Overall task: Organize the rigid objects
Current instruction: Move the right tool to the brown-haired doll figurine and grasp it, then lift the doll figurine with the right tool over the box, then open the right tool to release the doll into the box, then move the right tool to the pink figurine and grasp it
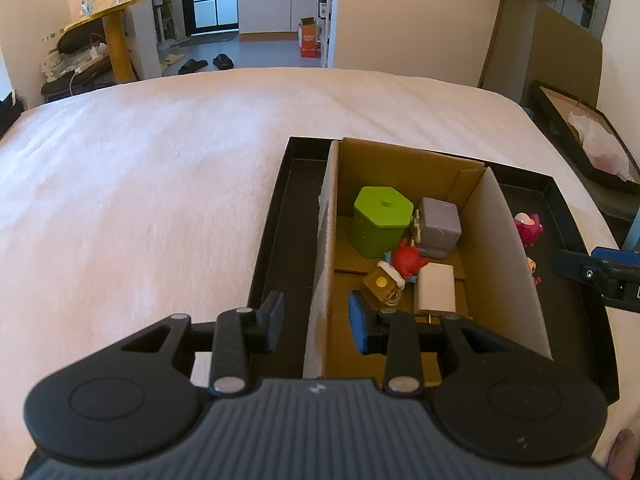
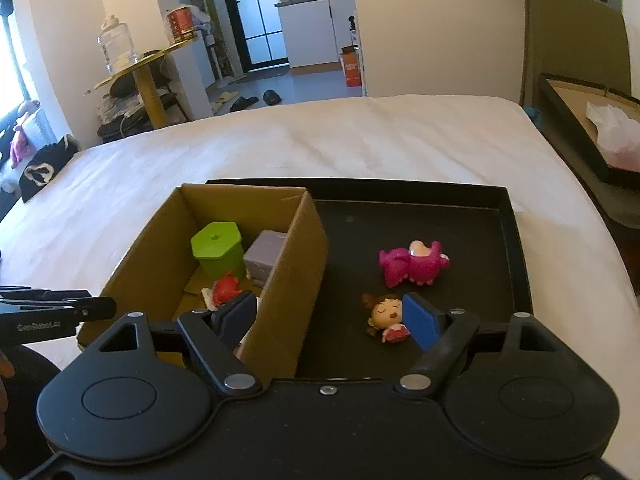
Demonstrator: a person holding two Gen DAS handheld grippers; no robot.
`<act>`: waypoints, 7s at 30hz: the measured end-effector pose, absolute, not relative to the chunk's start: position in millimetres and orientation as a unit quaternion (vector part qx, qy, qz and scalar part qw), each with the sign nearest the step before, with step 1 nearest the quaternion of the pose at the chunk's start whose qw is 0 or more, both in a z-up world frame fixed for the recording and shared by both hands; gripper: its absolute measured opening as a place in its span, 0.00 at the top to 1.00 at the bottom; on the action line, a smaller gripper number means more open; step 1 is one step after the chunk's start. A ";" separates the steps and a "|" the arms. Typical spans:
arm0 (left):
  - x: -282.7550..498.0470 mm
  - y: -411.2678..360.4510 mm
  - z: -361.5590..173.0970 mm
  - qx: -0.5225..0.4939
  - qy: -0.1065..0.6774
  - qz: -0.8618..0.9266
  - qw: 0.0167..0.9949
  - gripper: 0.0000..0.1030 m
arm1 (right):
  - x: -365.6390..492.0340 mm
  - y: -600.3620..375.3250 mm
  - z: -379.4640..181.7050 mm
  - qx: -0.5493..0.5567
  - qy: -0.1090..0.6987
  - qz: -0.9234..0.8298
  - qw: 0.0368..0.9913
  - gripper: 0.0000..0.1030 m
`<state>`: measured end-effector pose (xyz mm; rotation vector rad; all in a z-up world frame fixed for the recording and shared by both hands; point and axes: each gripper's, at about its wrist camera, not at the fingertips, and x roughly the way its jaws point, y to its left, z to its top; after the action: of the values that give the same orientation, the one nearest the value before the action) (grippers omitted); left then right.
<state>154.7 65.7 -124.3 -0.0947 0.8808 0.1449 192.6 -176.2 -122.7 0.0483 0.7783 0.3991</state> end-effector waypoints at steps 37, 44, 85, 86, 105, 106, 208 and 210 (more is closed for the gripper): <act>159.7 52.4 -123.5 -0.004 0.426 0.105 0.899 0.26 | 231.6 -198.6 -206.2 0.060 0.396 0.177 0.899 0.72; 158.3 53.9 -122.9 -0.008 0.424 0.104 0.900 0.26 | 215.1 -207.0 -201.6 0.048 0.411 0.168 0.895 0.72; 155.4 60.0 -120.0 -0.032 0.414 0.098 0.904 0.26 | 198.4 -191.2 -165.8 -0.039 0.382 0.151 0.911 0.66; 155.1 60.5 -119.9 -0.033 0.414 0.098 0.904 0.26 | 197.9 -190.0 -162.6 -0.040 0.380 0.151 0.912 0.66; 151.7 68.9 -119.4 -0.056 0.406 0.102 0.906 0.26 | 200.9 -155.0 -102.8 -0.025 0.364 0.195 0.910 0.66; 151.1 69.0 -119.2 -0.057 0.405 0.102 0.907 0.26 | 201.9 -150.6 -99.9 -0.024 0.363 0.199 0.910 0.66; 185.7 42.1 -135.1 0.015 0.482 0.112 0.869 0.31 | 237.9 -200.9 -163.4 0.040 0.363 0.168 0.916 0.19; 186.7 39.3 -135.0 0.021 0.482 0.118 0.868 0.31 | 243.4 -203.0 -169.9 0.043 0.361 0.170 0.916 0.19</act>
<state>186.7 39.3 -135.0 0.0432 1.0097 0.2466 243.4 -203.0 -169.9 0.0888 0.7427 0.3489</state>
